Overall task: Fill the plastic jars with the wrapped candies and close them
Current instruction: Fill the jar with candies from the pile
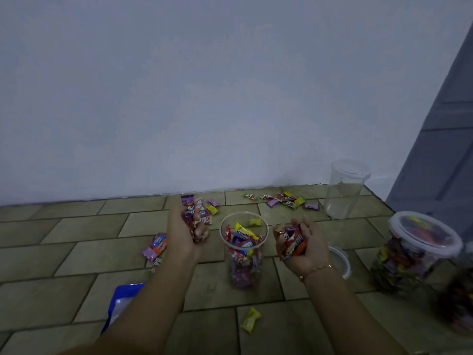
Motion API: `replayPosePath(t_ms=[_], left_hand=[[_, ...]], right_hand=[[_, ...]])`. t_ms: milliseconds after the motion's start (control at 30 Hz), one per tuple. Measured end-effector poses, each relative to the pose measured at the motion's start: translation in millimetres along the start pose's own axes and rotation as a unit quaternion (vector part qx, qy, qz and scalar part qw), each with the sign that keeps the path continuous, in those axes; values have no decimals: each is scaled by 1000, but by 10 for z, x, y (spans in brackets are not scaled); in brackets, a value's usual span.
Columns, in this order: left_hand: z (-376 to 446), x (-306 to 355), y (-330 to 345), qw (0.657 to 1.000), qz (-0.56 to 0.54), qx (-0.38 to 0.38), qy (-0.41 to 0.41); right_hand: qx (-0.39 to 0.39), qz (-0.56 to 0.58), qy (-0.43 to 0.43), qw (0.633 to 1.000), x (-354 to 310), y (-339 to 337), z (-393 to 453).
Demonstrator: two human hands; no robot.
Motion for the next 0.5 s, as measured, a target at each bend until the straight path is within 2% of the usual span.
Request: replayPosePath(t_ms=[167, 333, 500], left_hand=[[-207, 282, 211, 999, -21, 4, 35], [-315, 374, 501, 998, -35, -49, 35], [-293, 254, 541, 998, -38, -40, -26]], right_hand=[[-33, -68, -23, 997, -111, 251, -130], [-44, -100, -74, 991, -259, 688, -224], [-64, -94, -108, 988, -292, 900, -218]])
Point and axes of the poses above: each hand's wrist, its own z-axis towards the middle knuckle, its own y-axis out of the palm, x = y × z, the point moved 4 cm from there along z, towards the middle knuckle, and after that the axes turned 3 degrees about -x, right-handed, at the moved point
